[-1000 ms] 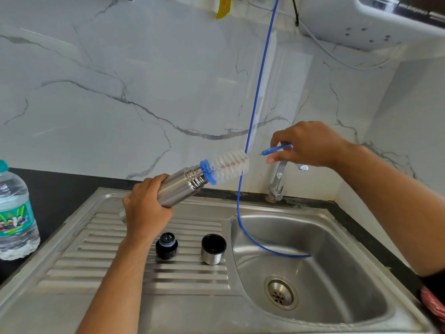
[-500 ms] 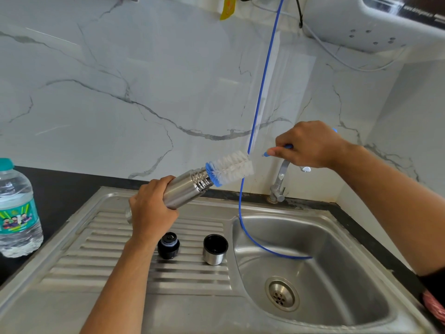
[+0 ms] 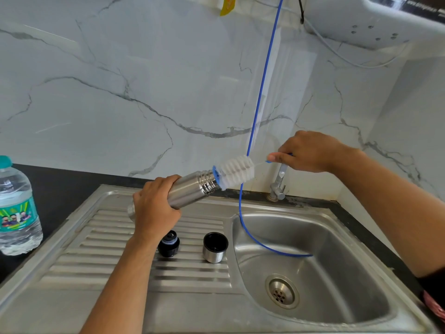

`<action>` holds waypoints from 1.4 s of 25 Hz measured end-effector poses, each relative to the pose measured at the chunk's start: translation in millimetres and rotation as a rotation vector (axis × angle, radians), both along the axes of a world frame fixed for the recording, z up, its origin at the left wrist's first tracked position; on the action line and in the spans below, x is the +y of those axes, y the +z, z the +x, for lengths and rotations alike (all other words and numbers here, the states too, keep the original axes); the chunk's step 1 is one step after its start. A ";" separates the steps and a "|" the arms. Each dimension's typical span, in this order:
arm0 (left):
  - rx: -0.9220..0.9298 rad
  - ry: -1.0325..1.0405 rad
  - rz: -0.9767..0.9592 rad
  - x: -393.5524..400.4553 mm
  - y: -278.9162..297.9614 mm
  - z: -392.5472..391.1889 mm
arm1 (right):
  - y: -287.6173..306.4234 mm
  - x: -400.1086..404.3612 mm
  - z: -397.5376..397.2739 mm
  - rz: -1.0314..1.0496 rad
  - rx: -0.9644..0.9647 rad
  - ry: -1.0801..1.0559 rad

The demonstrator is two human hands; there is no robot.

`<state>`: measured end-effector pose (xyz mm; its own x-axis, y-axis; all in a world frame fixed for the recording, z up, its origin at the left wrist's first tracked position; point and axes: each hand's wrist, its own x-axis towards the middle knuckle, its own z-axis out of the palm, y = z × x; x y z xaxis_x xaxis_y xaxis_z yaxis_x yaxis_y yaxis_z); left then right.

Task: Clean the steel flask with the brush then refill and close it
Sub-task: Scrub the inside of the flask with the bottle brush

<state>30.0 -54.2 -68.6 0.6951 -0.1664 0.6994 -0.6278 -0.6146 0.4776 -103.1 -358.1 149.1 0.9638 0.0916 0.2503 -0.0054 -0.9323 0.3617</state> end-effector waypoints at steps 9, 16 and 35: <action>0.050 -0.033 -0.064 -1.9 1.1 -0.4 | -17.0 3.4 -12.1 -0.338 -0.557 0.276; 0.029 -0.018 -0.026 0.5 -0.4 1.1 | -12.7 8.1 -7.3 0.003 -0.036 0.012; 0.079 -0.030 -0.104 3.1 2.4 3.6 | -23.3 15.3 -15.8 -0.360 -0.605 0.296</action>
